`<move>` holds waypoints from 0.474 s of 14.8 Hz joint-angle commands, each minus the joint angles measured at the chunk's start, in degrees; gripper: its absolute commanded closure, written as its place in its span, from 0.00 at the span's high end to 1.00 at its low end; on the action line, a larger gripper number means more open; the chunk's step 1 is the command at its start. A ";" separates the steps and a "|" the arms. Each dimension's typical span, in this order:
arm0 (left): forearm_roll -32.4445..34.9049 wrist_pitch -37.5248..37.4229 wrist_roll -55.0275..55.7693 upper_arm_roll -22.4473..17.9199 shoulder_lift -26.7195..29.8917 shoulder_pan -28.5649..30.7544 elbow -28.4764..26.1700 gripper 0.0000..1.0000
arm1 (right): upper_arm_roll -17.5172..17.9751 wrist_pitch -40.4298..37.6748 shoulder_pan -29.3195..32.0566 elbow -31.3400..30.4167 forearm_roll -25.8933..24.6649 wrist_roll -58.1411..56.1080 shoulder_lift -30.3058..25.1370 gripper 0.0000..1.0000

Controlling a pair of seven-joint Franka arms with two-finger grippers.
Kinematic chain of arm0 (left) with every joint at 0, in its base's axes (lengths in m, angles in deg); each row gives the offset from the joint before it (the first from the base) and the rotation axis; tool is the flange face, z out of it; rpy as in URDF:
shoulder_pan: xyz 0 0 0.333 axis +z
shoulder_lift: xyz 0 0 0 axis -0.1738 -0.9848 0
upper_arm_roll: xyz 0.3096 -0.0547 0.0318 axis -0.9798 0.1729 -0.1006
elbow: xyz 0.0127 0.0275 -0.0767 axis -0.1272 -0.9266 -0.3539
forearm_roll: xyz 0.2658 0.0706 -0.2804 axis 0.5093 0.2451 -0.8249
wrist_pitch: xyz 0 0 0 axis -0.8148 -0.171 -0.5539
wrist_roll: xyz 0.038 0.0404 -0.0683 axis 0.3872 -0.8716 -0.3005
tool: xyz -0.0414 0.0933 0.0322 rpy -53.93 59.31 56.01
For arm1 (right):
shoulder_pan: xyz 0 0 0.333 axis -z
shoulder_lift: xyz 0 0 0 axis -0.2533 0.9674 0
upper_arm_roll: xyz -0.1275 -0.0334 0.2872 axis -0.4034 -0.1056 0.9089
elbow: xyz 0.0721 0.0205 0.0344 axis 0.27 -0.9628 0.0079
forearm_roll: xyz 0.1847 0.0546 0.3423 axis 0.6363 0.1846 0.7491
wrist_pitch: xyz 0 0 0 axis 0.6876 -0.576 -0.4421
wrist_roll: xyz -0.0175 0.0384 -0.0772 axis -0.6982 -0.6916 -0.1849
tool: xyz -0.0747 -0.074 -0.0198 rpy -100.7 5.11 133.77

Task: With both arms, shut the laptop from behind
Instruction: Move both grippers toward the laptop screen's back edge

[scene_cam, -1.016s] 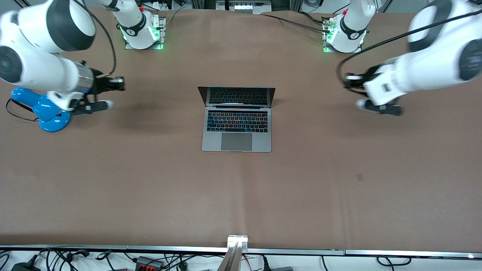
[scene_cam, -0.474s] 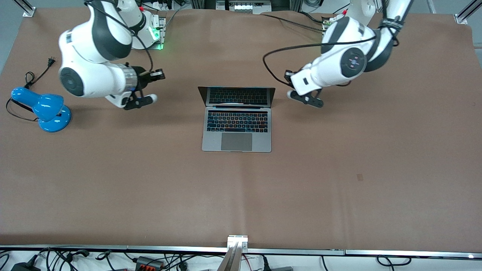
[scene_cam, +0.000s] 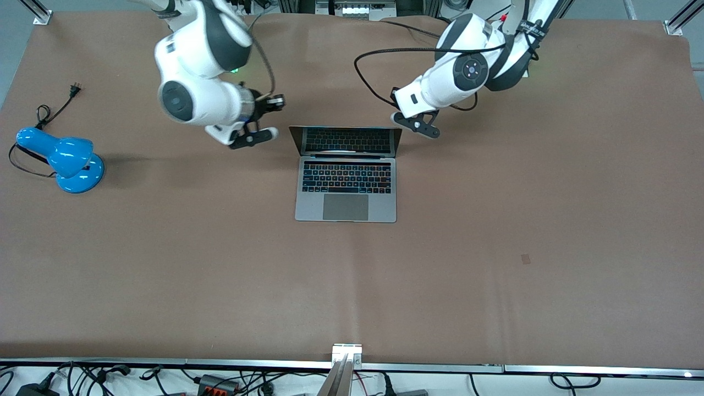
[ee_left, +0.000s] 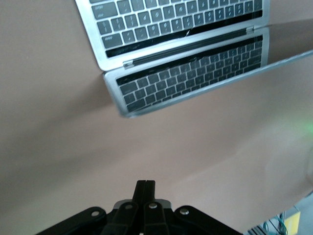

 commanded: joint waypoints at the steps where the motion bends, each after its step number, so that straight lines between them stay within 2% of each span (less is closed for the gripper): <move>1: -1.35 4.11 0.16 1.22 -2.15 0.83 -0.59 0.00 | -0.59 4.52 -2.38 -0.24 1.27 2.01 1.78 0.00; 4: -1.35 7.80 0.16 1.13 -5.40 1.53 0.29 0.00 | -0.59 8.22 -3.00 1.42 5.13 3.16 4.24 0.00; 7: -1.44 10.10 0.42 0.69 -8.92 1.71 3.09 0.00 | -0.59 9.89 -3.09 4.06 5.40 3.68 6.62 0.00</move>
